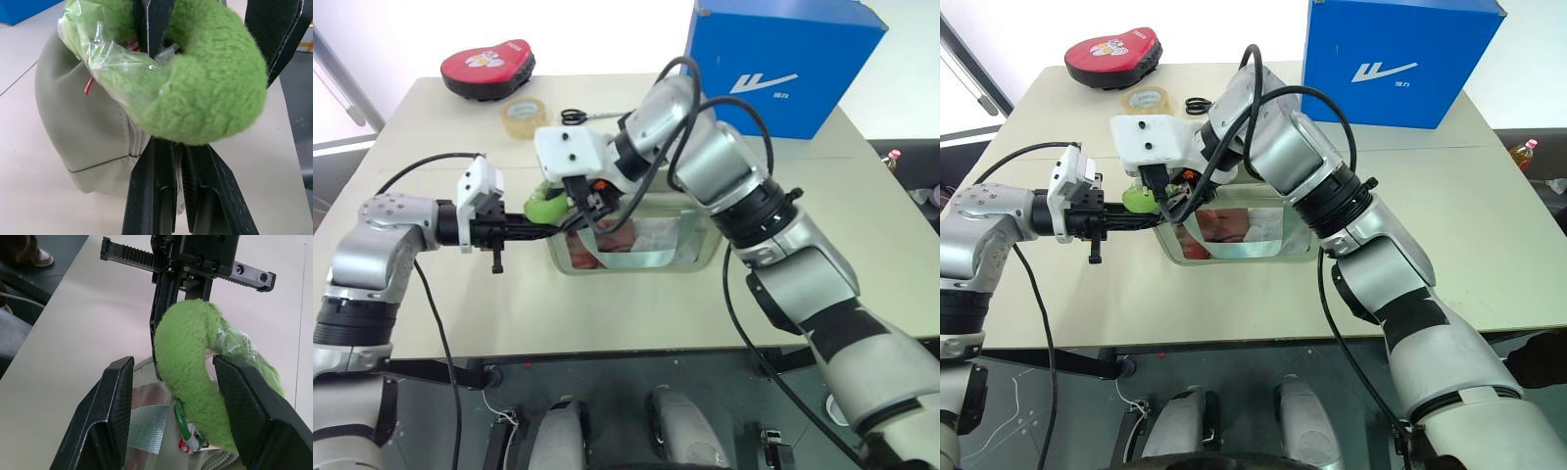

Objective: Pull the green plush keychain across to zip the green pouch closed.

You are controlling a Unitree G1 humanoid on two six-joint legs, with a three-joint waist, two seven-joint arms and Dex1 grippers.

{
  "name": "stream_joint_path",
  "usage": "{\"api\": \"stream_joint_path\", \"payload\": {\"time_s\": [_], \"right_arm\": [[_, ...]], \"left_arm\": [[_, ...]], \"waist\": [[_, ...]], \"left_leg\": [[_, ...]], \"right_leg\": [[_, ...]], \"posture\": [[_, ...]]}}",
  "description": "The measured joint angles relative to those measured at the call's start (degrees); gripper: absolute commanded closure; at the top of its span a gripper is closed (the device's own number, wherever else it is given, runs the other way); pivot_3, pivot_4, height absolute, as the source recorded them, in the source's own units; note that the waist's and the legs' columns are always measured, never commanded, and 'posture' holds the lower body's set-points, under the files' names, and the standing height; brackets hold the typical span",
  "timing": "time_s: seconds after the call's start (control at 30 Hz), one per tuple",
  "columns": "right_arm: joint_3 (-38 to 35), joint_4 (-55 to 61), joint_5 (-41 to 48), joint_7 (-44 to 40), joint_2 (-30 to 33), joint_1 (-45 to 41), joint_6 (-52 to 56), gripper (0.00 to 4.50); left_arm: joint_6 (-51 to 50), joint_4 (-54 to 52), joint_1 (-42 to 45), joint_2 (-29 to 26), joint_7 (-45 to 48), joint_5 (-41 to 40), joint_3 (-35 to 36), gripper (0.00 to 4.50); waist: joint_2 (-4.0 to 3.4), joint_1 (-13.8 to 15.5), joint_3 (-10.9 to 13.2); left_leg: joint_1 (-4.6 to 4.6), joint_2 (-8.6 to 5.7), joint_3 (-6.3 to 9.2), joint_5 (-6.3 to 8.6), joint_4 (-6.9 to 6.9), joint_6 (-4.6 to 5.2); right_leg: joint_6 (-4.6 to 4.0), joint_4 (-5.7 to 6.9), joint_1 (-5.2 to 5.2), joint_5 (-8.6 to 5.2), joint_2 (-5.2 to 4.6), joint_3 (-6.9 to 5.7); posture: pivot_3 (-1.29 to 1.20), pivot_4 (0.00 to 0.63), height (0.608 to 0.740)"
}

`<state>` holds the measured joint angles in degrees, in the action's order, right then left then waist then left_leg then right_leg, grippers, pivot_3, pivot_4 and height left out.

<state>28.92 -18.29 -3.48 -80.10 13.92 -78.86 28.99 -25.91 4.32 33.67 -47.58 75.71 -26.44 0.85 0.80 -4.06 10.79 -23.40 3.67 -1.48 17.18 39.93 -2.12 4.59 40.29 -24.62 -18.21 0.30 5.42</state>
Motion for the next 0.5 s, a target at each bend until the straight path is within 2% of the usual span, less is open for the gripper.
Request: {"api": "stream_joint_path", "payload": {"time_s": [0.03,0.13,0.5], "right_arm": [[0.0,0.0,0.0,0.2,-0.1,-0.1,0.5,2.71],[0.0,-0.1,0.1,0.5,-0.4,-0.6,1.4,4.4],[-1.3,0.1,2.9,0.5,-0.3,-1.0,7.5,4.4]], "left_arm": [[0.0,0.0,0.0,0.0,0.0,0.0,0.0,4.5],[0.0,0.0,0.0,0.0,0.0,0.0,0.0,4.5],[0.0,-1.0,-0.6,0.0,-0.4,-0.1,0.0,4.5]], "waist": [[0.0,0.0,0.0],[0.0,0.0,0.0],[0.01,0.0,0.0]], "left_leg": [[0.0,0.0,0.0,0.0,0.0,0.0],[0.0,0.0,0.0,0.0,0.0,0.0],[0.0,0.0,0.0,0.0,0.0,0.0]], "right_leg": [[0.0,0.0,0.0,0.0,0.0,0.0],[0.0,0.0,0.0,0.0,0.0,0.0],[0.0,0.0,0.0,0.0,0.0,0.0]], "posture": [[0.0,0.15,0.737],[0.0,0.15,0.737],[0.0,0.15,0.737]]}}
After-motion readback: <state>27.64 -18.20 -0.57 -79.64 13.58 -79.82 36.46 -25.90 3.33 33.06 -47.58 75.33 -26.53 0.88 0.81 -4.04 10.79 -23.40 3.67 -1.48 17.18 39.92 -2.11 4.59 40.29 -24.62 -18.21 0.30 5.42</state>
